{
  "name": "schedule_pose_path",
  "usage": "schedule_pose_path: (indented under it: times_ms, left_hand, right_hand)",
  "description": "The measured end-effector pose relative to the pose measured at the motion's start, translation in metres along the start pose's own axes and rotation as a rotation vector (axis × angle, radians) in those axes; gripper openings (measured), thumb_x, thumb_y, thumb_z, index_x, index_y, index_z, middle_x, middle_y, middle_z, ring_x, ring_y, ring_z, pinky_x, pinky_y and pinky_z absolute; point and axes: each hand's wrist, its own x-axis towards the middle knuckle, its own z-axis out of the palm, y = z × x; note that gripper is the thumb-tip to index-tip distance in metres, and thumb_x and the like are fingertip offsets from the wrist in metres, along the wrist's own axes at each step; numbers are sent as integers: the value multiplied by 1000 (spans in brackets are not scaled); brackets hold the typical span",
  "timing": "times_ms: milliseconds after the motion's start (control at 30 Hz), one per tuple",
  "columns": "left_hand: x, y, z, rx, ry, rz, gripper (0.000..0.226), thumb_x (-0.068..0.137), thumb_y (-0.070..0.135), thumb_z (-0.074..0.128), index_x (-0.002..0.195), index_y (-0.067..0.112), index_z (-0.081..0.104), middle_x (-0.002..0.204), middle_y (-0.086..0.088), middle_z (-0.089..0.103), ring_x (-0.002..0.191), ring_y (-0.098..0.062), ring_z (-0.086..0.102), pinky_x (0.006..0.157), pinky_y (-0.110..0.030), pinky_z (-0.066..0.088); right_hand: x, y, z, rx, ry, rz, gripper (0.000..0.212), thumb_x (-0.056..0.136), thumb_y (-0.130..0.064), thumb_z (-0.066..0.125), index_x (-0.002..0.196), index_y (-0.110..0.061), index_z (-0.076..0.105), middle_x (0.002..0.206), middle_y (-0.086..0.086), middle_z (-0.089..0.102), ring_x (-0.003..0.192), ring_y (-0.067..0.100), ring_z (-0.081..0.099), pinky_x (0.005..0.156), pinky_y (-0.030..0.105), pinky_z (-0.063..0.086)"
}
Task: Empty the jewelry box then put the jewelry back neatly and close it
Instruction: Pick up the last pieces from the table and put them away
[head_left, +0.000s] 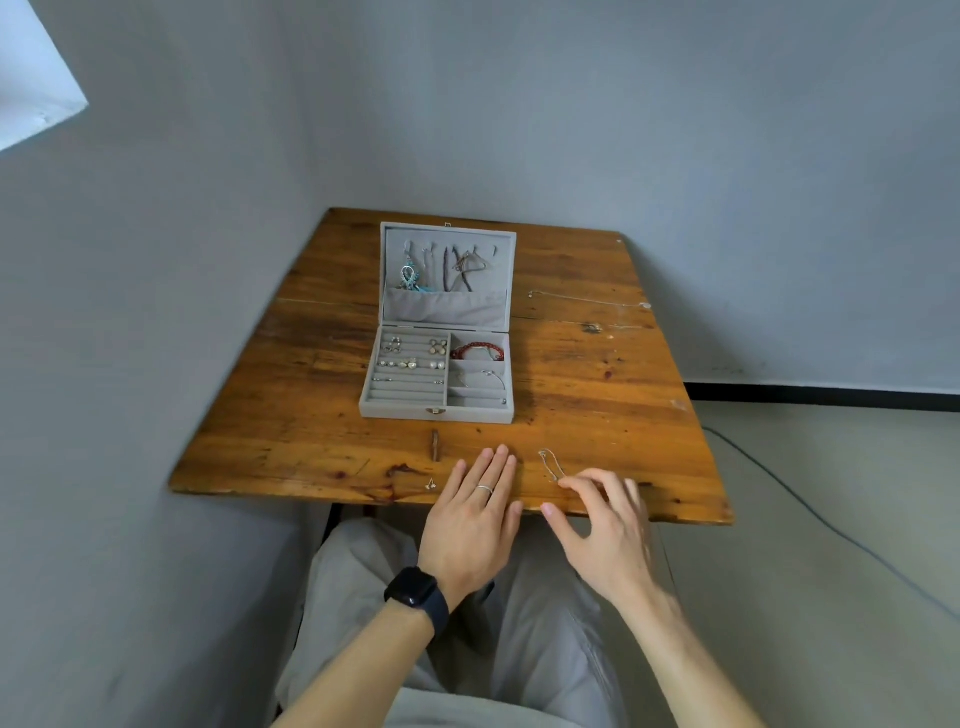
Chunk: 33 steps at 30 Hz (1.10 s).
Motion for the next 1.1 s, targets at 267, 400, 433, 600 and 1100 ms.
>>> schedule_pose_path:
  times_ms: [267, 400, 433, 600, 1100]
  left_hand:
    - [1, 0, 3, 7, 36, 0, 55, 104, 42, 32, 149, 13, 44, 155, -3, 41, 146, -17, 33, 122, -41, 22]
    - [5, 3, -3, -51, -5, -39, 58, 103, 47, 29, 153, 18, 36, 159, 2, 33, 150, -13, 22, 123, -35, 5]
    - [6, 4, -6, -94, -25, -57, 59, 102, 48, 31, 154, 20, 34, 161, 3, 30, 151, -12, 18, 123, -34, 1]
    - [17, 20, -31, -426, -156, -20, 57, 90, 51, 60, 144, 35, 47, 151, 12, 46, 148, -9, 22, 120, -38, -2]
    - [52, 31, -67, -1283, -439, -249, 17, 92, 20, 70, 94, 3, 75, 87, -4, 74, 73, -8, 64, 69, -17, 50]
  right_hand:
    - [-5, 9, 0, 105, 4, -112, 16, 81, -23, 80, 83, -17, 66, 106, -6, 59, 97, 18, 56, 88, 32, 42]
    - [-2, 1, -13, 209, -24, -75, 8, 84, -18, 77, 84, -14, 70, 100, -7, 62, 97, 8, 57, 90, 18, 41]
    - [0, -3, -19, 257, -44, -40, 6, 85, -17, 76, 84, -14, 71, 98, -9, 62, 95, 4, 58, 88, 16, 42]
    - [9, -24, -51, 453, -217, 106, 5, 91, -21, 69, 87, -24, 69, 87, -15, 69, 87, 6, 64, 73, 15, 47]
    - [32, -11, -98, 711, -229, 384, 6, 97, -15, 59, 95, -13, 63, 85, 0, 68, 72, 11, 64, 71, 26, 54]
